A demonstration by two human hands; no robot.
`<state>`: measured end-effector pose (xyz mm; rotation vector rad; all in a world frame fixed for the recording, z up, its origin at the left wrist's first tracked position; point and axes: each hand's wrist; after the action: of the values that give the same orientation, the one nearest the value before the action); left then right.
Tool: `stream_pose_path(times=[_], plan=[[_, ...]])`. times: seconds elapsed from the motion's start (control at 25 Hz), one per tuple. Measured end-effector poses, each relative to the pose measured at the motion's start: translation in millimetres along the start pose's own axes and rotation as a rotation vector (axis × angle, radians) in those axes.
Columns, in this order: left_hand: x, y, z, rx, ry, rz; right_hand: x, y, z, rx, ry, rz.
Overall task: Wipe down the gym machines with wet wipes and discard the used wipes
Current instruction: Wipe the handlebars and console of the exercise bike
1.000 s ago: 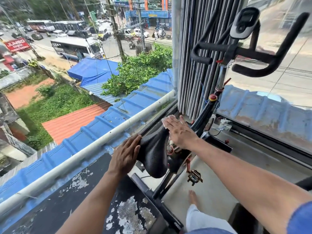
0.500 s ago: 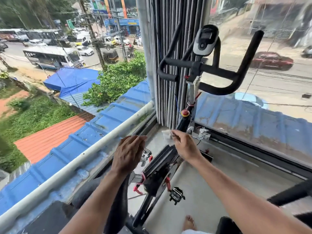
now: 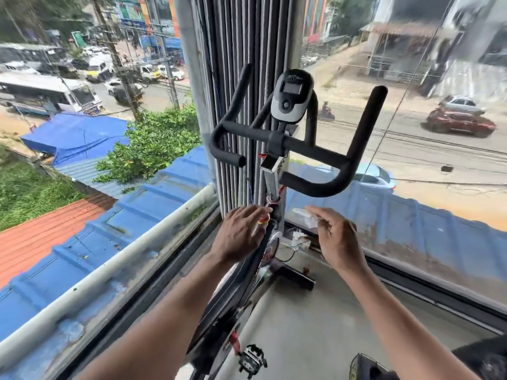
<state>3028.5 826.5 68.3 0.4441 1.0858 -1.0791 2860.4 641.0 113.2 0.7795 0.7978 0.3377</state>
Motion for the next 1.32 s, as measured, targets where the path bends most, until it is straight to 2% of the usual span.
stream_pose_path(times=[0.12,0.32,0.72,0.88,1.12,1.32], plan=[[5.3,13.3,32.2,0.032,0.018,0.004,-2.7,-6.0,15.5,0.001,-0.076,0.005],[11.4,35.7,78.7,0.049,0.044,0.003,7.7,-12.3,39.3,0.012,-0.061,0.084],[16.4,89.5,154.4,0.145,-0.034,0.018,28.6,4.4,123.2,-0.2,-0.044,-0.294],[15.2,88.1,196.1,0.258,-0.025,0.059,29.4,7.3,153.3,-0.206,-0.087,-0.385],[27.9,93.1,241.1,0.37,0.169,0.192,48.2,-10.4,150.3,-0.165,-0.099,-0.398],[38.6,98.7,244.1,0.391,0.103,0.17,102.8,-23.1,130.1,-0.144,-0.024,-0.505]])
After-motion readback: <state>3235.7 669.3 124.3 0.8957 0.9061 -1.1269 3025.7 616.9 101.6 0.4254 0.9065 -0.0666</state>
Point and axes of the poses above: each hand's wrist, its own z-axis towards the middle knuckle, its own x-axis out of the palm, y = z × x, and after that the axes turned 8 degrees about z, right-handed
